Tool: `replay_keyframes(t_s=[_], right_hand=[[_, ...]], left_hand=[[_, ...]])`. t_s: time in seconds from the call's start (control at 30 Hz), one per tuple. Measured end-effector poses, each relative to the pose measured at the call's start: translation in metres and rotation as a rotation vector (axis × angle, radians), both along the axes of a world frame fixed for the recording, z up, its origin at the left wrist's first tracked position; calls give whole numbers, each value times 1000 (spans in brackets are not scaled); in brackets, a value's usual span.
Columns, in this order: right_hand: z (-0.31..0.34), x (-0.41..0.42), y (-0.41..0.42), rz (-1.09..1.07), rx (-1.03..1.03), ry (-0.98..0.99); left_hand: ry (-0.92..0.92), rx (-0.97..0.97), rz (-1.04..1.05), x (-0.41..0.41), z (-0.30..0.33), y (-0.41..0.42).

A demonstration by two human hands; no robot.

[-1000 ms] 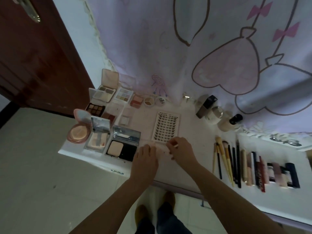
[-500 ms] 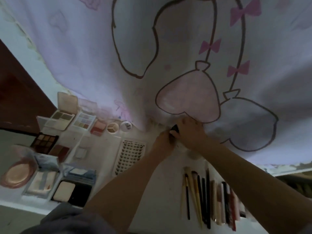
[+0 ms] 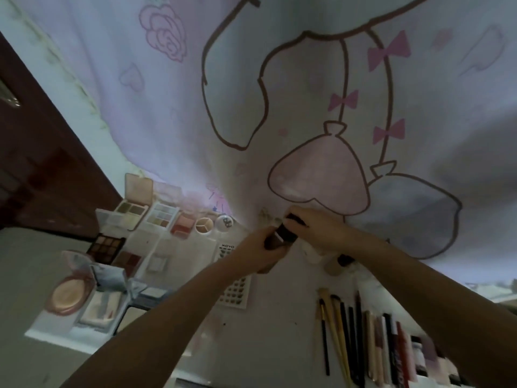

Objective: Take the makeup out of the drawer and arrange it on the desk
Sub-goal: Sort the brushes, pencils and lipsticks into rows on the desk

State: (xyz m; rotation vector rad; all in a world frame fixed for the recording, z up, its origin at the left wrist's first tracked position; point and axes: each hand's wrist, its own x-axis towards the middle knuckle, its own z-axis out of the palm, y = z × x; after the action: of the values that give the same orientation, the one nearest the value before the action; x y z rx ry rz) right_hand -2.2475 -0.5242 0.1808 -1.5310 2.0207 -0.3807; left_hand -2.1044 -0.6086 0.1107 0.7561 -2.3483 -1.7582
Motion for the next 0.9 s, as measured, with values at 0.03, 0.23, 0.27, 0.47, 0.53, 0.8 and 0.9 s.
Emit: replay_keyframes(t_s=[0.03, 0.23, 0.27, 0.47, 0.53, 0.8, 0.9], right_hand=[[10, 6, 4, 49, 55, -62], [40, 64, 25, 314, 327, -51], [39, 75, 25, 348, 350, 5], [34, 109, 40, 366, 204, 170], [36, 113, 46, 362, 150, 160], [24, 77, 82, 190, 212, 88], [-3, 61, 86, -57, 232, -184]], left_hand=[[-58, -6, -67, 12, 9, -1], [-282, -175, -304, 86, 43, 9], [-272, -250, -325, 92, 47, 13], [-223, -469, -393, 114, 71, 21], [-211, -534, -391, 120, 74, 21], [-248, -554, -250, 153, 45, -11], [-134, -267, -87, 144, 26, -13]])
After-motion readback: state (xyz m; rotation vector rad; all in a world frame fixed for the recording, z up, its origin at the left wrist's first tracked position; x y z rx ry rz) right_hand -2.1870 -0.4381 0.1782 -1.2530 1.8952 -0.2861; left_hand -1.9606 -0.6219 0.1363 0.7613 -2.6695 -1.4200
